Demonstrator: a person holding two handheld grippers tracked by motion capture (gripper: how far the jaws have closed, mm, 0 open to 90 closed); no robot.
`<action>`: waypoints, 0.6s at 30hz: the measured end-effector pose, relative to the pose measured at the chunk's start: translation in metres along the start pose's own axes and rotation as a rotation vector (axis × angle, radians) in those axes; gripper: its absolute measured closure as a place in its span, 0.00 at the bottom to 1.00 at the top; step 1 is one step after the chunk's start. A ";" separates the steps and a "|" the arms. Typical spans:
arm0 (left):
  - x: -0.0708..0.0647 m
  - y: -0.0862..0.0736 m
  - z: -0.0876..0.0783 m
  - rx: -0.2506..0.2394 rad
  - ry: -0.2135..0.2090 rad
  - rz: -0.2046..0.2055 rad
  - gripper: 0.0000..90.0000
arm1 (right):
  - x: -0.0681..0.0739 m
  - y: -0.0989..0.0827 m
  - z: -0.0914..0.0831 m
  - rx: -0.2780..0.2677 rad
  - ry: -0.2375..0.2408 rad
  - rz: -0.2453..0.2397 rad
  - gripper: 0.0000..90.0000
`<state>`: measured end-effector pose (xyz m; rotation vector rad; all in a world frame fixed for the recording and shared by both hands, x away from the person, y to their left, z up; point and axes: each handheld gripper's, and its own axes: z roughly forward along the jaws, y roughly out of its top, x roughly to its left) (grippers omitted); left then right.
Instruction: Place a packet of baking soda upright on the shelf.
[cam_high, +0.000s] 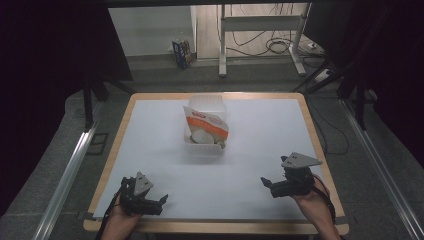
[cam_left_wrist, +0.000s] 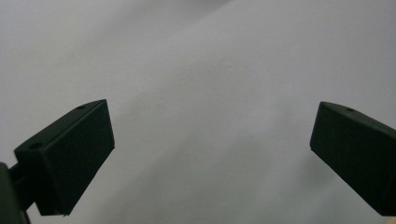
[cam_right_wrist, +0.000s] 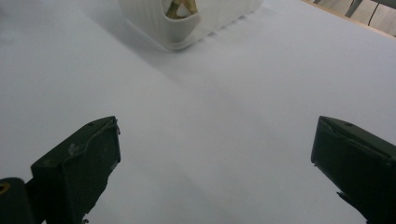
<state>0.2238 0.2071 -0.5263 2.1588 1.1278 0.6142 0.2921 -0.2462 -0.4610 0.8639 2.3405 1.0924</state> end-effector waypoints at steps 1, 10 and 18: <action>0.000 0.000 0.000 0.000 0.001 0.000 0.00 | 0.000 -0.001 -0.001 0.001 -0.003 0.001 0.01; 0.000 0.000 0.000 0.001 0.001 0.001 0.00 | 0.002 -0.007 -0.006 0.004 -0.014 -0.004 0.01; 0.000 0.000 0.000 0.004 0.002 0.002 0.00 | 0.004 -0.013 -0.010 0.019 -0.026 -0.010 0.01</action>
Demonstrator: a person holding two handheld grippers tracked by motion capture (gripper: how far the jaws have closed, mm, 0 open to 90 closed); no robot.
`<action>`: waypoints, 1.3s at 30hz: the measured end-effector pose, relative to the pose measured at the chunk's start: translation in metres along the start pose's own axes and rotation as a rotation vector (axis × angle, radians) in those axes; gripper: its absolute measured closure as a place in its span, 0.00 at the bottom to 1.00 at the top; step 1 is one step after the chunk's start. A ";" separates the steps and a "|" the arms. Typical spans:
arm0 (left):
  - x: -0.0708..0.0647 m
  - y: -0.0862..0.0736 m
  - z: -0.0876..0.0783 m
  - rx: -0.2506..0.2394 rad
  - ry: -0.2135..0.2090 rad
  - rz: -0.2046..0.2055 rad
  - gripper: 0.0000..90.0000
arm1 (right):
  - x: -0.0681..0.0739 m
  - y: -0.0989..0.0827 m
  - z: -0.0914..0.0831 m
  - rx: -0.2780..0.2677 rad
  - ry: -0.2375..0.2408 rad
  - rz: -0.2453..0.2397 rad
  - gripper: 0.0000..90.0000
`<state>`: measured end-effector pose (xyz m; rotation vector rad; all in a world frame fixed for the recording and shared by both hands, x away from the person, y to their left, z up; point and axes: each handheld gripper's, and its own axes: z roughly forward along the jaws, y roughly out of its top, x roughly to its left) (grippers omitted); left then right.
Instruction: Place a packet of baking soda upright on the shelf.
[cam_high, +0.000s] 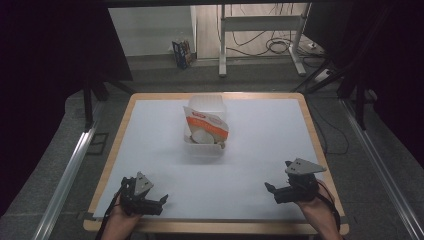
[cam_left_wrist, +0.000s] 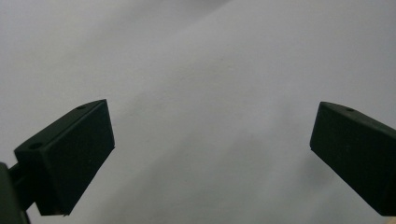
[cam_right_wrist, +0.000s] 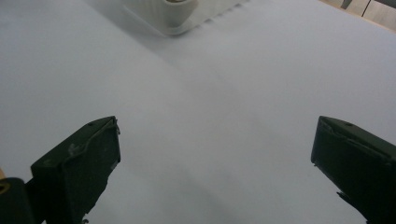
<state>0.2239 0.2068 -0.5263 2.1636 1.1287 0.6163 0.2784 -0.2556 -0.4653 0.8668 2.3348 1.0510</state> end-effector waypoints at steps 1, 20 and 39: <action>0.000 0.000 0.000 0.000 0.000 -0.001 0.00 | 0.000 -0.001 -0.001 0.002 -0.002 0.002 0.01; 0.000 0.000 0.000 0.005 0.002 0.002 0.00 | -0.001 -0.017 -0.022 0.004 -0.046 0.038 0.01; 0.000 0.000 0.001 0.006 0.004 0.000 0.00 | -0.010 -0.036 -0.034 0.023 -0.099 0.086 0.01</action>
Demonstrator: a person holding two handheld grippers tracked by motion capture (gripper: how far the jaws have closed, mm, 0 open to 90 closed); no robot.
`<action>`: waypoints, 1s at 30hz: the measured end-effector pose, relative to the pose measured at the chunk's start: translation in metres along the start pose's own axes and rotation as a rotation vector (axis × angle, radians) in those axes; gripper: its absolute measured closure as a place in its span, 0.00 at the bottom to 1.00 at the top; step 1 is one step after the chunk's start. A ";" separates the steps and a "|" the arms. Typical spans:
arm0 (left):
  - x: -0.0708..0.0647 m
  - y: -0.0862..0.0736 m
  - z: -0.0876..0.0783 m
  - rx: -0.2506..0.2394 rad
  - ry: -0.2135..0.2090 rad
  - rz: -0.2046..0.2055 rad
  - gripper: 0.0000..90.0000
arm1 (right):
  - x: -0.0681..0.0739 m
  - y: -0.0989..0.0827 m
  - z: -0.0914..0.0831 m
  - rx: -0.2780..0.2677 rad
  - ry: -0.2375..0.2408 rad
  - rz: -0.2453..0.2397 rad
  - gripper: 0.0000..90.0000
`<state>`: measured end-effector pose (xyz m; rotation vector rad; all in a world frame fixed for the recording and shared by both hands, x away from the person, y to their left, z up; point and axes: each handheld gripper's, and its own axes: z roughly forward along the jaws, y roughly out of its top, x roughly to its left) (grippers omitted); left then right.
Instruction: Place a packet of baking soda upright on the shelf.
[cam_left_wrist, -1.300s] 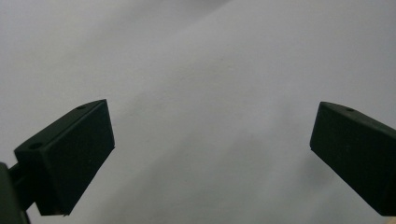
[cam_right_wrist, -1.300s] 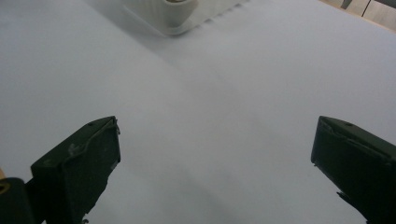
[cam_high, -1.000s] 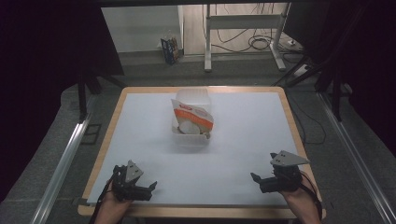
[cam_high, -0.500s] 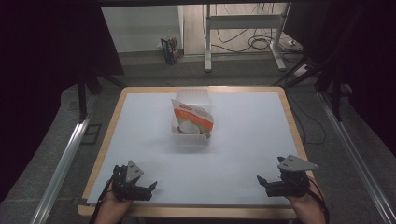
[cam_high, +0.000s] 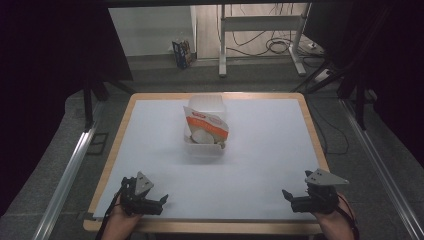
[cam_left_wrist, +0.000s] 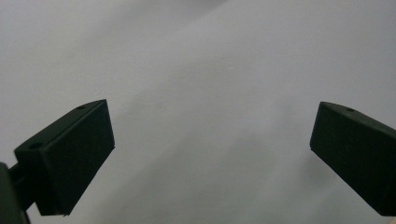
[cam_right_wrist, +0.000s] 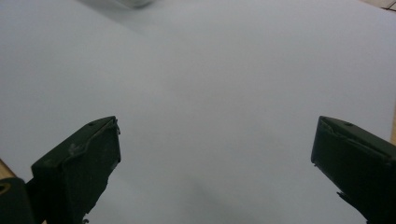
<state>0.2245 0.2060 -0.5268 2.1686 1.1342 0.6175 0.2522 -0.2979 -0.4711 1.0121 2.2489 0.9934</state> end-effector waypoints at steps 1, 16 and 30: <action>0.000 0.000 0.000 0.003 0.000 0.003 0.00 | -0.002 -0.002 0.000 0.004 -0.008 0.000 0.01; 0.000 0.000 0.000 0.005 -0.002 0.008 0.00 | -0.021 -0.014 0.003 0.007 -0.033 0.050 0.01; -0.002 0.000 0.001 0.015 0.001 0.027 0.00 | -0.034 -0.029 0.015 0.039 -0.024 0.105 0.01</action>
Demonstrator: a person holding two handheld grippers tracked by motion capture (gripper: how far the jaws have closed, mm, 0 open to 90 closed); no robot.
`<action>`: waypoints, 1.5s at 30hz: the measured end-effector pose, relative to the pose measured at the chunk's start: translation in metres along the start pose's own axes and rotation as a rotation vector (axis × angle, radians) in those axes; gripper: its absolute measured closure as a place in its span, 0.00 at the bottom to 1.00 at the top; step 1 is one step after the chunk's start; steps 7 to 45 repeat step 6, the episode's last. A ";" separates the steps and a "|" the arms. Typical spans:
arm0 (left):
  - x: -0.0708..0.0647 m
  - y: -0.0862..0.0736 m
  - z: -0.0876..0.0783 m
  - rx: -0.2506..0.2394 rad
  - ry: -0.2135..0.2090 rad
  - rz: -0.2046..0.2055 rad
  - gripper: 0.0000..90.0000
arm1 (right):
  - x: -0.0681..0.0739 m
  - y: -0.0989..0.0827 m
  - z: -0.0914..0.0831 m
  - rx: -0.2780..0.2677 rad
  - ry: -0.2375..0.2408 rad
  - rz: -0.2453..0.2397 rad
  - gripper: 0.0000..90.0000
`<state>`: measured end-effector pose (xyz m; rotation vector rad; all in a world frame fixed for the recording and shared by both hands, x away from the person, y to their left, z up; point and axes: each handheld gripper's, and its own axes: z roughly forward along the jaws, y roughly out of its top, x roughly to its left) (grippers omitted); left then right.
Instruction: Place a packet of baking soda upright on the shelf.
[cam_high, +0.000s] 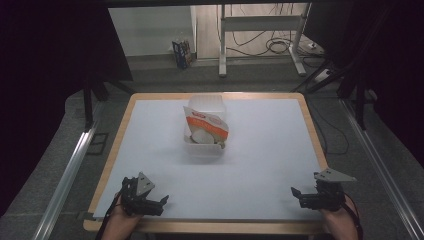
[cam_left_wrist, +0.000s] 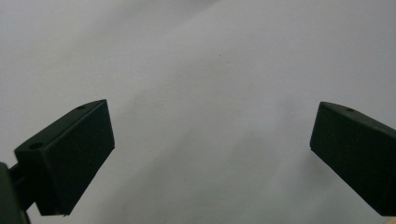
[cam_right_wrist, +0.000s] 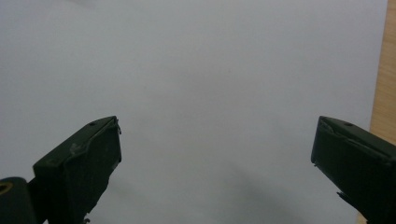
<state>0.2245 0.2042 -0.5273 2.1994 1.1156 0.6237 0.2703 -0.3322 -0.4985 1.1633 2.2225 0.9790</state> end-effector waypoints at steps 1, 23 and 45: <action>0.000 0.000 0.000 0.001 0.001 0.002 0.00 | -0.001 0.000 0.001 0.002 0.001 0.003 0.01; -0.001 0.001 0.000 0.002 0.001 0.005 0.00 | -0.003 -0.002 0.003 0.013 0.010 0.019 0.01; -0.001 0.001 0.000 0.002 0.001 0.005 0.00 | -0.003 -0.002 0.003 0.013 0.010 0.019 0.01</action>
